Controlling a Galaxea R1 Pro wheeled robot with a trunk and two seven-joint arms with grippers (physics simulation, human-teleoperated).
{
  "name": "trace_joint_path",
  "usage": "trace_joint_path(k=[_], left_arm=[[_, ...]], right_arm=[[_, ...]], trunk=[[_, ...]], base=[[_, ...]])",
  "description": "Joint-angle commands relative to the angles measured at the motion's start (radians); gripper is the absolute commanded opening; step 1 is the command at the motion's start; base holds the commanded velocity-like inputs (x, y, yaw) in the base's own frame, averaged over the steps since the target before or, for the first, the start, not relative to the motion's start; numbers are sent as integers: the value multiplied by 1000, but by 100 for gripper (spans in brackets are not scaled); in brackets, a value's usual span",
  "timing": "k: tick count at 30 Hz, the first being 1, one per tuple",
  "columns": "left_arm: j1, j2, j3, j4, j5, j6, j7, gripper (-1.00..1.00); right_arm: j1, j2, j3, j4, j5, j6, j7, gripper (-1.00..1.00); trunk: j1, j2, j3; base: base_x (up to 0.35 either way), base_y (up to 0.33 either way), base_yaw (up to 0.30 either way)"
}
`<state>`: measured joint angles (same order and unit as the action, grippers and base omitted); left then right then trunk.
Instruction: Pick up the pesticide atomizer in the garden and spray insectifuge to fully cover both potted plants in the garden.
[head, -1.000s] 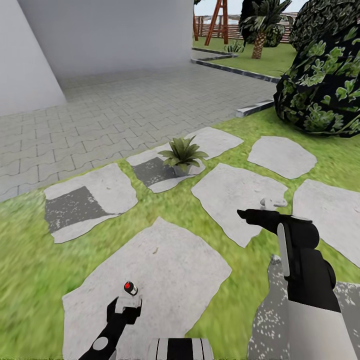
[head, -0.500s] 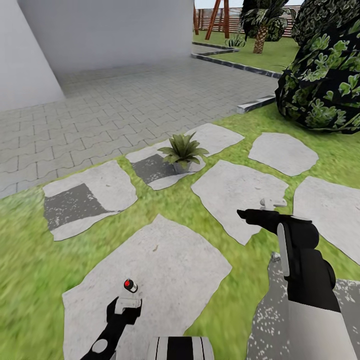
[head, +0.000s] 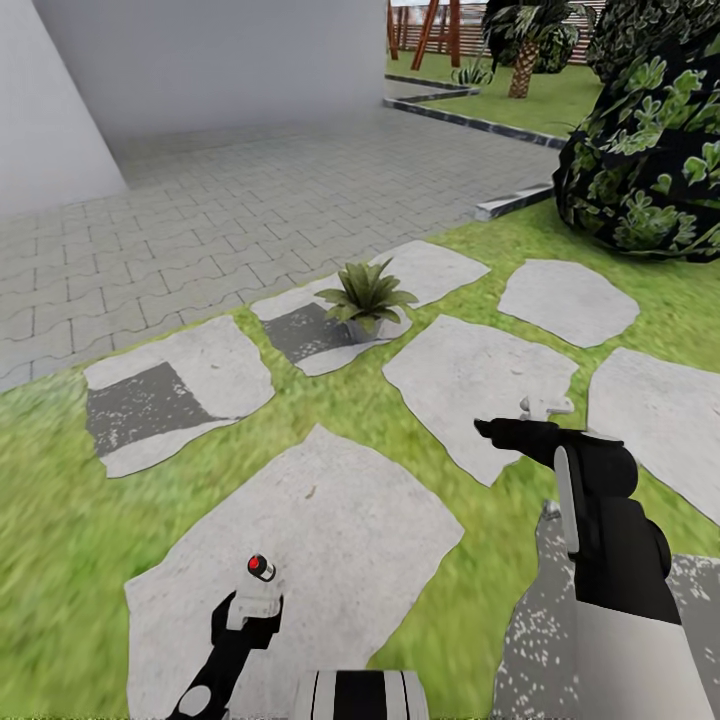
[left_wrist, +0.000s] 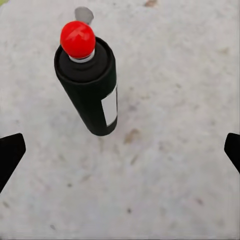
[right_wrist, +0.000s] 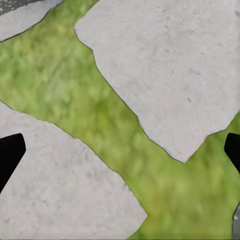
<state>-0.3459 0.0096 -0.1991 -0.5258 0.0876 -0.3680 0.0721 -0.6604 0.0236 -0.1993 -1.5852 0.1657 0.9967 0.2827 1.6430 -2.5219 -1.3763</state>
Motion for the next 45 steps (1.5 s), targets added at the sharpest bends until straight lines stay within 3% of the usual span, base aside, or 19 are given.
trace_joint_path(k=[1, 15, 21, 23, 30, 45], left_arm=[[0, 1, -8, 0, 9, -4, 8, 100], [6, 4, -6, 1, 11, -7, 8, 100], [10, 4, -5, -16, 28, -30, 6, 100], [34, 7, -4, -66, 39, -33, 4, 100], [63, 41, -8, -85, 42, -60, 5, 100], [63, 41, -8, -85, 42, -60, 5, 100]], right_arm=[[-1, 1, -2, -1, 10, 3, 10, 100], [-1, 1, -2, -1, 10, 4, 10, 100], [-1, 1, -2, -1, 9, 5, 10, 100], [-1, 1, -2, -1, 9, 5, 10, 100], [-16, 29, 14, -18, 7, 18, 1, 100], [-16, 29, 14, -18, 7, 18, 1, 100]], trunk=[[0, -1, -5], [7, -4, -59], [7, -4, -59], [7, -4, -59], [7, -4, -59], [7, -4, -59]], base=[[0, 0, 0], [0, 0, 0], [0, 0, 0], [0, 0, 0], [0, 0, 0], [0, 0, 0]])
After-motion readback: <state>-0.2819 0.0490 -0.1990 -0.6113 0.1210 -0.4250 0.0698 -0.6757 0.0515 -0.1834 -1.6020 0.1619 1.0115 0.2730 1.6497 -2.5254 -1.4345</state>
